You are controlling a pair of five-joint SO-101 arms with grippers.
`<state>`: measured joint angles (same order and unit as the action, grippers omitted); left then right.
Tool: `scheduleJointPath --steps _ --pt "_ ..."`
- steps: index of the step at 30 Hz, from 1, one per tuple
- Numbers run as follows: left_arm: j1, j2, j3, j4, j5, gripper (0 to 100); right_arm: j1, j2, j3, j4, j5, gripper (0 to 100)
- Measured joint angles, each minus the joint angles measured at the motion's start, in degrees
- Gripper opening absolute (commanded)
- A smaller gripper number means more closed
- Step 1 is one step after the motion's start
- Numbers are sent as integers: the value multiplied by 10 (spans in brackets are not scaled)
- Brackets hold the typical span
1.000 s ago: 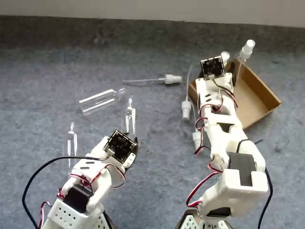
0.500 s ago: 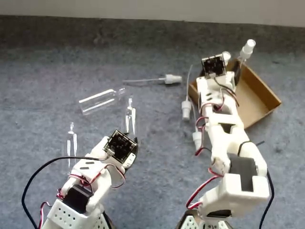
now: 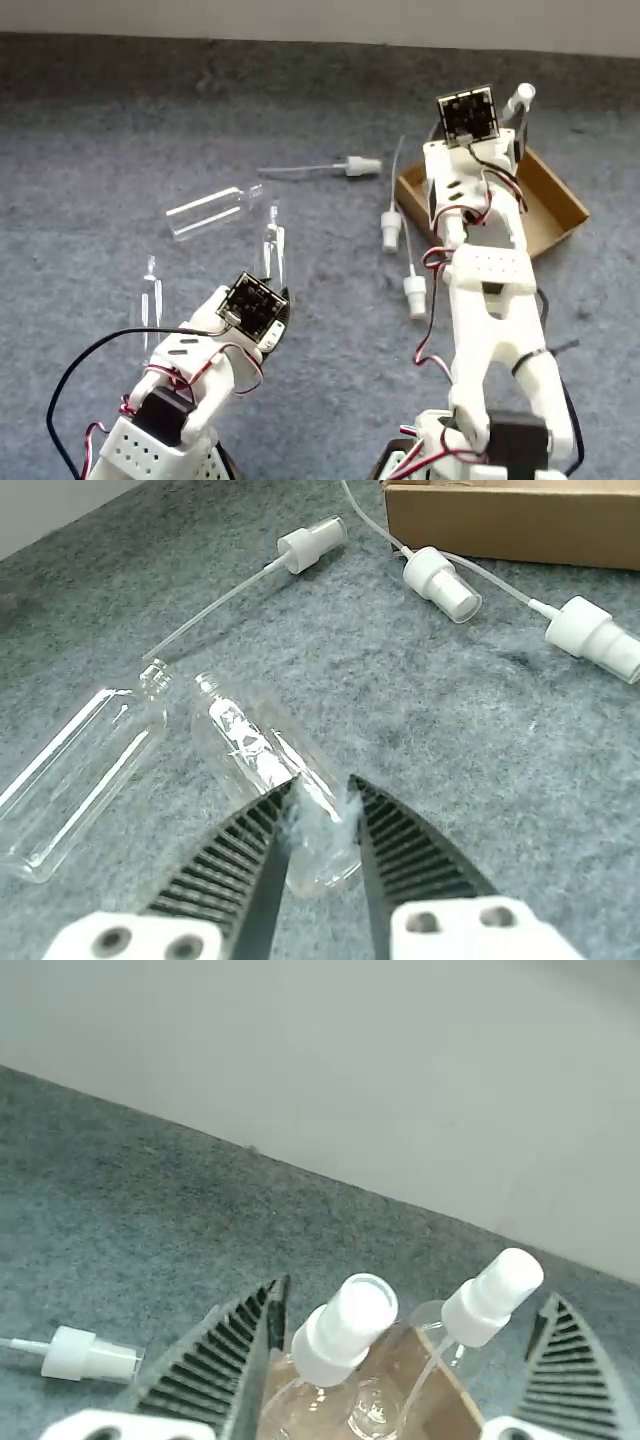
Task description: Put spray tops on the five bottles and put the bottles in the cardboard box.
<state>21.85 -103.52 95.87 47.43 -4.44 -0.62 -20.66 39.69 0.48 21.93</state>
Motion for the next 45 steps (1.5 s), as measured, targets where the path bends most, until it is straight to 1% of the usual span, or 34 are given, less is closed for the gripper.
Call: scheduleJointPath --steps 3,8,11,14,17,19,23,28,33,39,45 --pt "-9 0 0 0 0 41 -6 -71 0 48 0 321" --pt "-84 0 0 -4 0 42 -57 -193 18 145 0 313" --pt "-135 0 0 -31 0 43 -91 -260 57 185 0 228" --pt "-198 0 0 -62 0 42 -127 -322 99 189 0 112" --pt "-251 0 0 -88 0 42 -159 -374 139 190 0 29" --pt "-263 0 0 -92 0 42 -171 -404 159 191 0 3" --pt "-265 0 0 -97 0 42 -201 -437 205 197 -3 5" --pt "-265 0 0 -97 0 42 -225 -432 217 265 -81 5" --pt "-265 0 0 -97 0 42 -250 -374 146 336 -131 10" --pt "-265 0 0 -97 0 43 -282 -231 -2 450 -171 10" --pt "-270 0 0 -97 0 42 -302 -60 -128 503 -215 12"
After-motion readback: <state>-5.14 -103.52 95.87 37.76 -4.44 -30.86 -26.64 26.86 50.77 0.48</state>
